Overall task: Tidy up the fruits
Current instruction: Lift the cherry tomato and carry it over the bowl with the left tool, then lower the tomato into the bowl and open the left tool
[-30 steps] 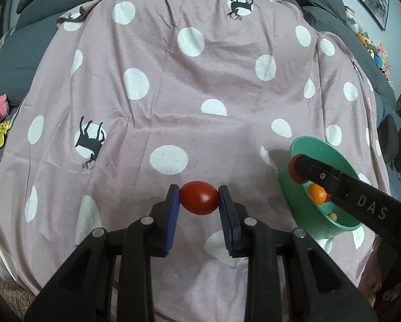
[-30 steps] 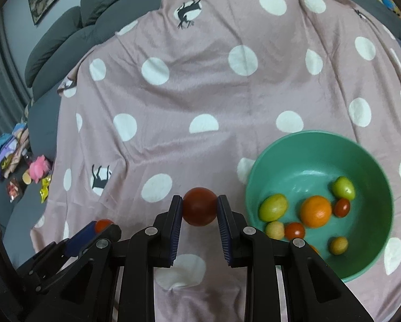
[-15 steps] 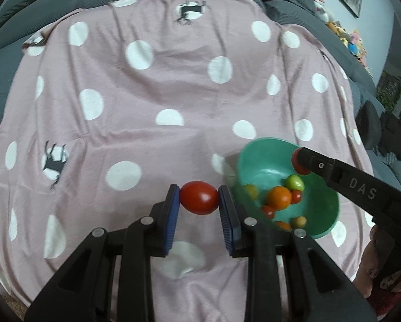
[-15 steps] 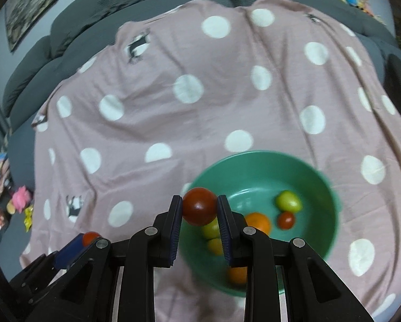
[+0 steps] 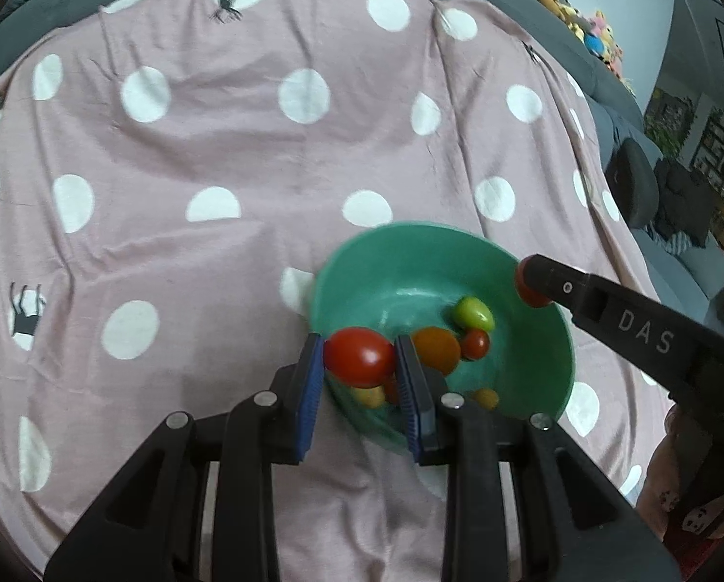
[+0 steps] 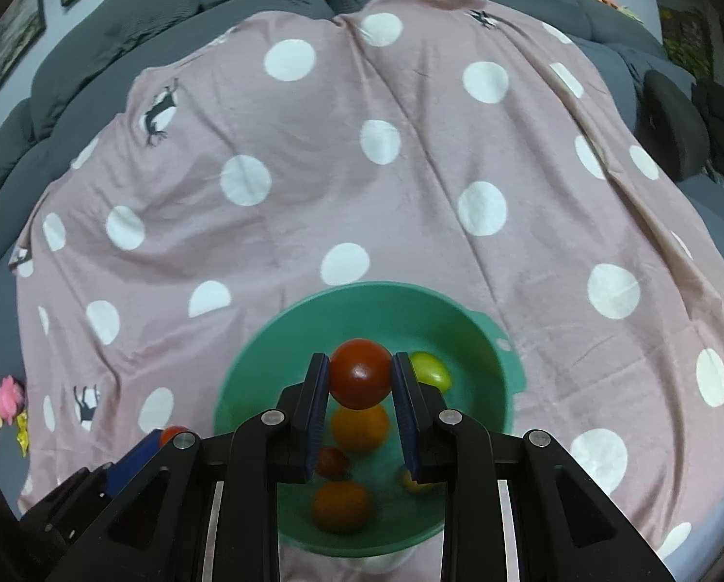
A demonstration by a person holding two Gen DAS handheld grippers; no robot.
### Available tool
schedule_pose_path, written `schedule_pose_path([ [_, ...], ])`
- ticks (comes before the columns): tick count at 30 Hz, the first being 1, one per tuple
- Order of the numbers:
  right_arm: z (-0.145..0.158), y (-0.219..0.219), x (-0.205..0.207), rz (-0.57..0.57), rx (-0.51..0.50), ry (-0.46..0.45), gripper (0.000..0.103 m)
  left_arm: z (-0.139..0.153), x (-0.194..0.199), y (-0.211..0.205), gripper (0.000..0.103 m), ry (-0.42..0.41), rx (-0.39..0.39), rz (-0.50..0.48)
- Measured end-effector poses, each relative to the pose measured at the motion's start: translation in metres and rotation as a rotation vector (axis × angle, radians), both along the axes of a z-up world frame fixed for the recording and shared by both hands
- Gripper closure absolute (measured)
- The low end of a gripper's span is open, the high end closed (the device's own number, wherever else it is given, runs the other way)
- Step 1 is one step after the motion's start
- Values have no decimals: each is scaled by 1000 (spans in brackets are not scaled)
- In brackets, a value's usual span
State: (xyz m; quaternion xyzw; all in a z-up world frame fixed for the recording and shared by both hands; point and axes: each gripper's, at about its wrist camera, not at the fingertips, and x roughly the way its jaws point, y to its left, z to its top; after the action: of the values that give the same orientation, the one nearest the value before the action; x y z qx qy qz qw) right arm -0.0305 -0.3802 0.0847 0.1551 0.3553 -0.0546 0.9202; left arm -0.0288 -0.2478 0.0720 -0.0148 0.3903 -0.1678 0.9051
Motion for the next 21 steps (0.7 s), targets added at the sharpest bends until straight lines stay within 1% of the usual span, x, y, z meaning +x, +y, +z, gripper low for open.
schedule_pose_path([
  [8, -15, -19, 7, -39, 6, 61, 75, -15, 7, -18, 74, 44, 19, -33],
  [21, -38, -26, 18, -41, 11, 159, 75, -29, 15, -32, 74, 88, 45, -54],
])
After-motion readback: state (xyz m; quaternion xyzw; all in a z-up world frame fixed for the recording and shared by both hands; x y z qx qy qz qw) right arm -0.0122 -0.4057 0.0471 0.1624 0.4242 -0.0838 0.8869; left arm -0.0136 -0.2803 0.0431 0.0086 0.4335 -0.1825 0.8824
